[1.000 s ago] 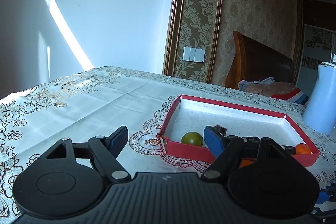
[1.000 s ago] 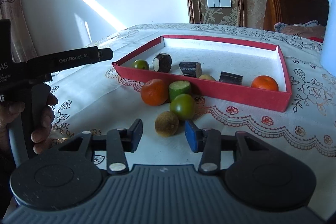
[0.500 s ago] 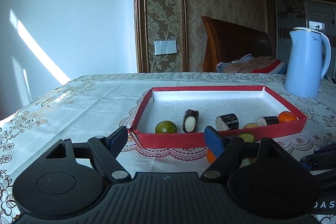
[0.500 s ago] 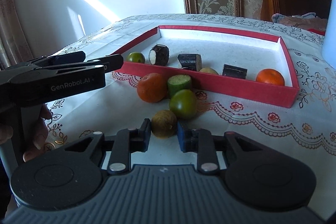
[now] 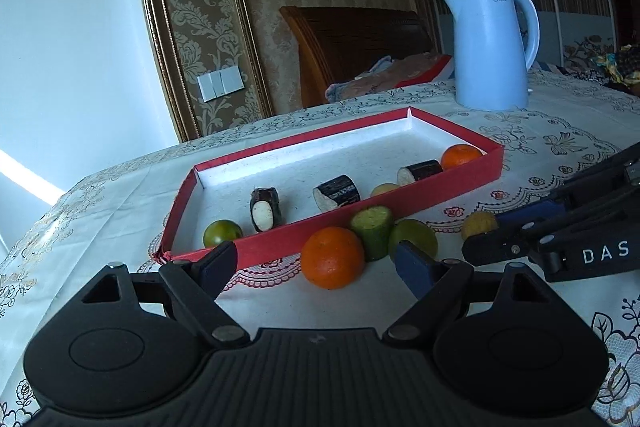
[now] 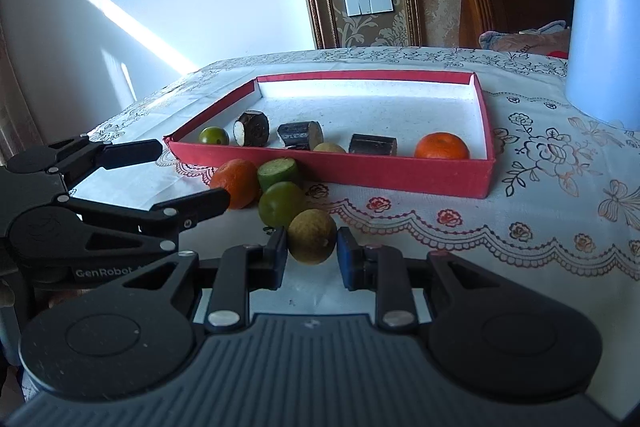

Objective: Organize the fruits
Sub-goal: 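Move both tools back to the loose fruits, right tool toward the brown round fruit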

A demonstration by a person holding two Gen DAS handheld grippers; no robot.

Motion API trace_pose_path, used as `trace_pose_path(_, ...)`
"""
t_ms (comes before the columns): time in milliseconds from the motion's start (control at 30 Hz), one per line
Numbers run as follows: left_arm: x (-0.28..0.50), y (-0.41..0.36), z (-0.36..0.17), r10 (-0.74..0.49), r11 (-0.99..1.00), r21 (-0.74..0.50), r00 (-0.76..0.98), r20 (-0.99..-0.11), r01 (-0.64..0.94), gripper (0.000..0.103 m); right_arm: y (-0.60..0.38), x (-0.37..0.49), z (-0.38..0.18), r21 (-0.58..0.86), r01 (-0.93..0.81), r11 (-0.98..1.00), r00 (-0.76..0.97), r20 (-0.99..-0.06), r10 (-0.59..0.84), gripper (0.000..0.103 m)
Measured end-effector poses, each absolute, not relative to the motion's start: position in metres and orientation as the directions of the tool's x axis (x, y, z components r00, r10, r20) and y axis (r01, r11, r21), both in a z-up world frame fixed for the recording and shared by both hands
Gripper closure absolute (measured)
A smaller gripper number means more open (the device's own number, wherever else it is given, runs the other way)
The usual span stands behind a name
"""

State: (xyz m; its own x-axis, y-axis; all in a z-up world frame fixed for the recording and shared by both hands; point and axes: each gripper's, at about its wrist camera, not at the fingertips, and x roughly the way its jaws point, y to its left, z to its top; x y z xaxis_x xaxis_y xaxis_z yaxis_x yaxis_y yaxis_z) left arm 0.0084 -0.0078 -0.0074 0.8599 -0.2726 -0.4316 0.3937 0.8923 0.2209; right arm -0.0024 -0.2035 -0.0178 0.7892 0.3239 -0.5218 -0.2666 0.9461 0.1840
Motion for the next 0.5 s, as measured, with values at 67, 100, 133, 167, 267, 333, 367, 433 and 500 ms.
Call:
trace_pose_path(67,0.014,-0.01,-0.01,-0.268,0.89,0.216,0.844,-0.465,0.402,0.017,-0.205,-0.002,-0.019,0.192,-0.266,0.945,0.789,-0.52,0.328,0.077)
trace_pose_path(100,0.017,-0.01,-0.011,-0.264,0.892,0.208,0.836,-0.481,0.401,0.017,-0.205,-0.001,-0.019,0.197,-0.266,0.944,0.787,-0.52,0.331,0.078)
trace_pose_path(133,0.02,-0.009,-0.011,-0.261,0.894,0.201,0.83,-0.492,0.4,0.017,-0.205,-0.001,-0.02,0.201,-0.267,0.942,0.785,-0.522,0.334,0.078)
trace_pose_path(167,0.023,-0.008,-0.011,-0.256,0.899,0.191,0.826,-0.502,0.395,0.017,-0.205,-0.001,-0.02,0.202,-0.267,0.942,0.784,-0.523,0.335,0.078)
trace_pose_path(267,0.028,-0.007,-0.012,-0.263,0.901,0.17,0.814,-0.518,0.399,0.017,-0.206,0.0,-0.021,0.208,-0.266,0.941,0.784,-0.521,0.337,0.078)
trace_pose_path(333,0.031,-0.008,-0.012,-0.261,0.899,0.172,0.809,-0.526,0.402,0.018,-0.207,0.0,-0.021,0.212,-0.266,0.94,0.784,-0.521,0.339,0.078)
trace_pose_path(367,0.034,-0.008,-0.011,-0.259,0.901,0.169,0.807,-0.53,0.4,0.018,-0.207,0.0,-0.021,0.213,-0.266,0.94,0.784,-0.52,0.34,0.078)
trace_pose_path(433,0.04,-0.009,-0.011,-0.26,0.902,0.154,0.795,-0.549,0.402,0.018,-0.207,0.0,-0.021,0.217,-0.265,0.94,0.784,-0.518,0.341,0.078)
trace_pose_path(500,0.047,-0.009,-0.011,-0.254,0.908,0.142,0.787,-0.562,0.394,0.025,-0.207,0.0,-0.021,0.221,-0.264,0.939,0.785,-0.517,0.343,0.078)
